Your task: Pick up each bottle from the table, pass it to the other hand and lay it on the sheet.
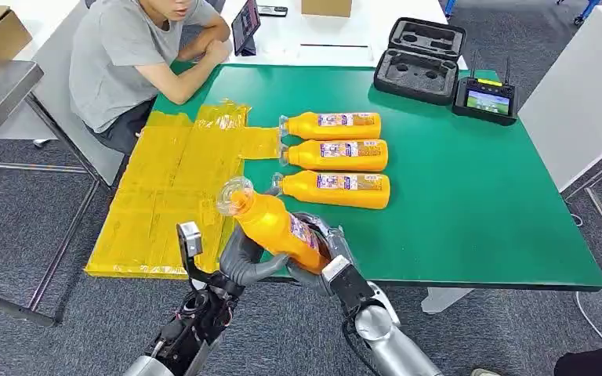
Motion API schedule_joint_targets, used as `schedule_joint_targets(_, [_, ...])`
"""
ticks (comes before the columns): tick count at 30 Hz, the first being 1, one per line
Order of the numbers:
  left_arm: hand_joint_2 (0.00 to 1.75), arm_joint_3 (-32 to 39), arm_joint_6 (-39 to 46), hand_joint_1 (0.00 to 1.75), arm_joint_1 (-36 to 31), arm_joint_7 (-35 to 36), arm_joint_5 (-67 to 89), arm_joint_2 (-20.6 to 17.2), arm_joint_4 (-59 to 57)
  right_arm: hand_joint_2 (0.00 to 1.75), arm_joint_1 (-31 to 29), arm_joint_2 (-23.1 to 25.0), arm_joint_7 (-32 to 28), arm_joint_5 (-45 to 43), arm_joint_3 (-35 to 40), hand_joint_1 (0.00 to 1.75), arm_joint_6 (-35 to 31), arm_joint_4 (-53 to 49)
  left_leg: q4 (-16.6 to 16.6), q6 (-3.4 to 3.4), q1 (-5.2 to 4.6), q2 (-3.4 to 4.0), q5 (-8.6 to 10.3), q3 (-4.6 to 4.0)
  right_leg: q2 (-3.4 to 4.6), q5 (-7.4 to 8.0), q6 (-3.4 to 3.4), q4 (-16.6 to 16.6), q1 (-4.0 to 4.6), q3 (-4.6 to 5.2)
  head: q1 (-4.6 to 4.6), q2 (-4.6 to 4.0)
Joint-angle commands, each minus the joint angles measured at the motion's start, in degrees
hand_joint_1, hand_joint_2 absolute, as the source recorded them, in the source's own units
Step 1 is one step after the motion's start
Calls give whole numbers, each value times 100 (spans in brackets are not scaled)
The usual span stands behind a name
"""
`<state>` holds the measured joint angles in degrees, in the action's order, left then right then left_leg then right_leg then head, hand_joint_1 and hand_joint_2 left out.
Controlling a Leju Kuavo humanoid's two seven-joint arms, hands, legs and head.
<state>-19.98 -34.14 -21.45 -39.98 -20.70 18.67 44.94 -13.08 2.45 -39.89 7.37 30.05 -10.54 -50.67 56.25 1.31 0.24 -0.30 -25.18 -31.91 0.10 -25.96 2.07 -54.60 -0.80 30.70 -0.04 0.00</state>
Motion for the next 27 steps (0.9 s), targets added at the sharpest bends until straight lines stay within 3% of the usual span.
schedule_joint_targets(1, [175,166,-15,0,-71,-2,66,-97,-11,175,-287,58,-11,-2,-1,175,-22,320,6,-7,3,15,-6,7,12,-1,-9,-5,4,-3,0,0])
schedule_joint_targets(21, [175,50,89,0,-275,-2,180,-75,-339,175,-367,85,-11,-16,37,175,7,358,4,-5,2,9,-2,4,5,1,-7,-3,3,-2,0,0])
schedule_joint_targets(22, [175,43,72,141,-304,-2,160,-79,-378,175,-371,82,-11,-23,48,175,3,357,11,-7,3,9,-5,4,5,-2,-10,-8,4,-3,0,0])
schedule_joint_targets(25, [175,32,120,175,-295,-2,203,-111,-348,175,-404,100,-11,-4,109,175,29,375,6,-6,2,12,-3,4,8,0,-8,-5,3,-1,0,0])
schedule_joint_targets(27, [175,55,127,175,-287,-2,200,-116,-337,175,-430,126,-11,5,145,175,42,406,6,-6,0,12,-4,5,8,-1,-8,-6,1,-1,0,0])
